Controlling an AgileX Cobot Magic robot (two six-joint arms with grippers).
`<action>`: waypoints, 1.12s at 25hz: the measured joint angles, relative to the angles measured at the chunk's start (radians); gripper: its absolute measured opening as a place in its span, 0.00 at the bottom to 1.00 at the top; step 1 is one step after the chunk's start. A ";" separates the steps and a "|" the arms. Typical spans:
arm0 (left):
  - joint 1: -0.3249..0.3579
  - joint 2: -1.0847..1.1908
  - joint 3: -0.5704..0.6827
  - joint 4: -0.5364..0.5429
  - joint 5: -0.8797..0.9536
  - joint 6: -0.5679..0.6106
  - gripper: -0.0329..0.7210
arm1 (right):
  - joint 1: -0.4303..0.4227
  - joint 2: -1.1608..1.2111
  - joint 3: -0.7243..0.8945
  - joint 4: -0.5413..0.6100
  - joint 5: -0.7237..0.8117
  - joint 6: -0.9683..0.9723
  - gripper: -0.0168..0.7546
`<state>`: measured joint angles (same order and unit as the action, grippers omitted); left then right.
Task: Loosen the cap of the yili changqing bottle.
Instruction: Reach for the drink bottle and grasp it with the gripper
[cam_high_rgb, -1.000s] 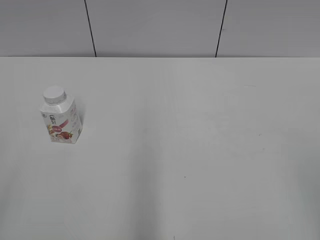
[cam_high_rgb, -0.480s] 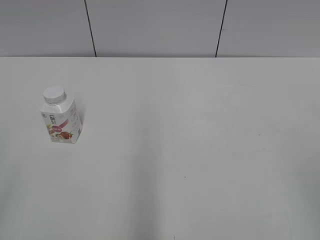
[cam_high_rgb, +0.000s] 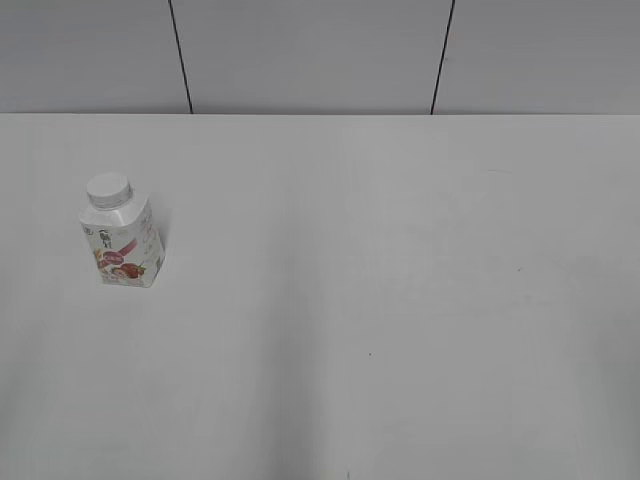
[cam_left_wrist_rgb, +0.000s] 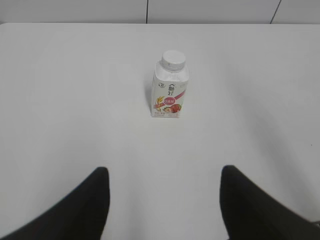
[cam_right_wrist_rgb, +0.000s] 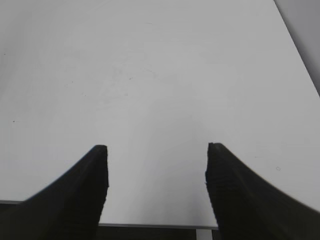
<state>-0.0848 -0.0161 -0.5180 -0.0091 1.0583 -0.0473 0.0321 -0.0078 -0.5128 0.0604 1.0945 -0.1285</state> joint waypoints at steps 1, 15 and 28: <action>0.000 0.000 0.000 0.000 0.000 0.000 0.62 | 0.000 0.000 0.000 0.000 0.000 0.000 0.66; 0.000 0.000 0.000 0.000 0.000 0.000 0.62 | 0.000 0.000 0.000 0.000 0.000 -0.001 0.66; 0.000 0.000 0.000 0.000 0.000 0.000 0.62 | 0.000 0.000 0.000 0.000 0.000 -0.001 0.66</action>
<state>-0.0848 -0.0161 -0.5180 -0.0091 1.0583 -0.0473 0.0321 -0.0078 -0.5128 0.0604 1.0945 -0.1295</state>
